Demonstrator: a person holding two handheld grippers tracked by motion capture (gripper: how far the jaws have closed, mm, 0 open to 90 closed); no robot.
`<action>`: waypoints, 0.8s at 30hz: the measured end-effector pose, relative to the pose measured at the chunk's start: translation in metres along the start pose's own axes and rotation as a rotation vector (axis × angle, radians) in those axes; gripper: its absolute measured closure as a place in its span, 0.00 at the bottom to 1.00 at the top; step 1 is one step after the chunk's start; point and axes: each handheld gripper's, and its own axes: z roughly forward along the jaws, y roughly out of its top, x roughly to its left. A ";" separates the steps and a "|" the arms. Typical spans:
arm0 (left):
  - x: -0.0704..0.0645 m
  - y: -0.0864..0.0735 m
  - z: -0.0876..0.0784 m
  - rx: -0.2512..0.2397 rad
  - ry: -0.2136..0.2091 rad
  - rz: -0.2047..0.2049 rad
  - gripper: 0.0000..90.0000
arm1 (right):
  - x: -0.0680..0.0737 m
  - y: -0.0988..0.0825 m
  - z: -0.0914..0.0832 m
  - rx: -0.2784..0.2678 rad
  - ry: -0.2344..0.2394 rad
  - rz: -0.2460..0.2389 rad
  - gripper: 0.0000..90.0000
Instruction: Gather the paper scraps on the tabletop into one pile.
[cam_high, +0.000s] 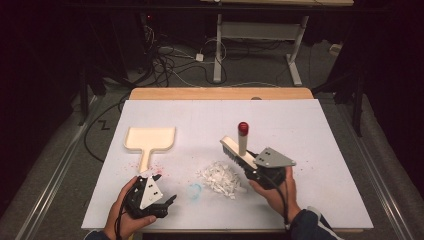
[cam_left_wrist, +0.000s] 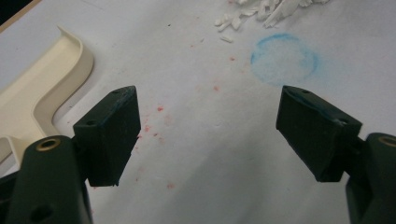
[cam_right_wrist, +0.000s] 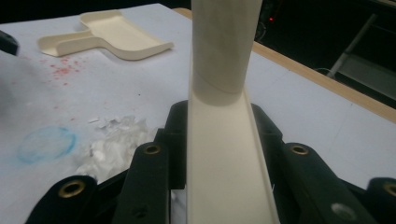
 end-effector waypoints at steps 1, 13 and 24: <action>0.000 0.000 0.000 0.000 0.000 0.002 0.23 | -0.004 0.000 -0.008 0.008 0.000 -0.002 0.76; -0.002 0.002 0.001 0.009 0.004 0.012 0.23 | -0.019 -0.033 -0.088 0.138 0.152 -0.017 0.76; -0.001 0.003 0.004 0.011 -0.007 0.013 0.23 | 0.008 -0.042 -0.056 0.164 0.220 0.015 0.76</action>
